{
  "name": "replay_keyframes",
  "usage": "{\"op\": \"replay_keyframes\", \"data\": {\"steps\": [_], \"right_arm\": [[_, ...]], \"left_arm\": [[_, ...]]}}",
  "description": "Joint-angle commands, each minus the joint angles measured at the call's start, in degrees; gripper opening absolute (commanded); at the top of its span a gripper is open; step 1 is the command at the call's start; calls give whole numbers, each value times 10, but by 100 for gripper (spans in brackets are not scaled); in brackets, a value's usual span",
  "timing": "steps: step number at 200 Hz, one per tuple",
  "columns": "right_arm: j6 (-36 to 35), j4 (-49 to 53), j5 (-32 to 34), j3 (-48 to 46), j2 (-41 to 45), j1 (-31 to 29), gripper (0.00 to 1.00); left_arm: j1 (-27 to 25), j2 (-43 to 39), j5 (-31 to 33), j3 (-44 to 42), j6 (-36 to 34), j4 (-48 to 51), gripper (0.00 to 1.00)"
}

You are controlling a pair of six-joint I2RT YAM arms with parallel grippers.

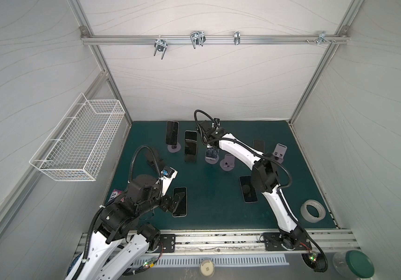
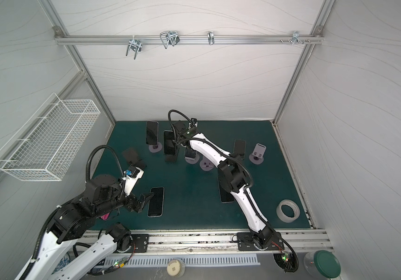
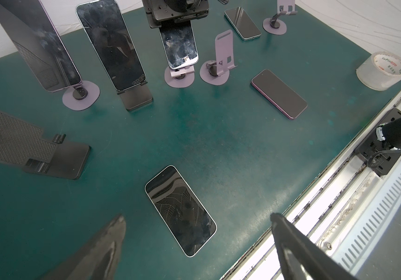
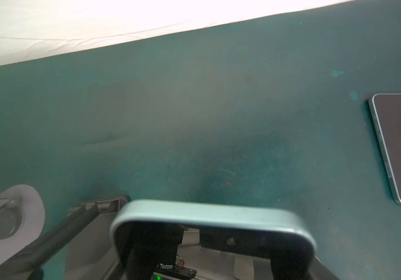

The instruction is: Remove the phone from the phone stand

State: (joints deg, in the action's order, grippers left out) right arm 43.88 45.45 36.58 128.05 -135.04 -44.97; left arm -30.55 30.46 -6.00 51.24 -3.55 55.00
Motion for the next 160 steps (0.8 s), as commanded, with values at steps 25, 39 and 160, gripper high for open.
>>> {"op": "replay_keyframes", "data": {"steps": [25, 39, 160], "right_arm": [[-13, -16, 3, 0, 53, 0, 55], [-17, -17, 4, -1, 58, -2, 54], [-41, -24, -1, -56, 138, -23, 51]], "left_arm": [[-2, 5, 8, 32, 8, -6, 95], [-2, 8, 9, 38, 11, -3, 94], [-2, 13, 8, 56, 27, -3, 94]]}}
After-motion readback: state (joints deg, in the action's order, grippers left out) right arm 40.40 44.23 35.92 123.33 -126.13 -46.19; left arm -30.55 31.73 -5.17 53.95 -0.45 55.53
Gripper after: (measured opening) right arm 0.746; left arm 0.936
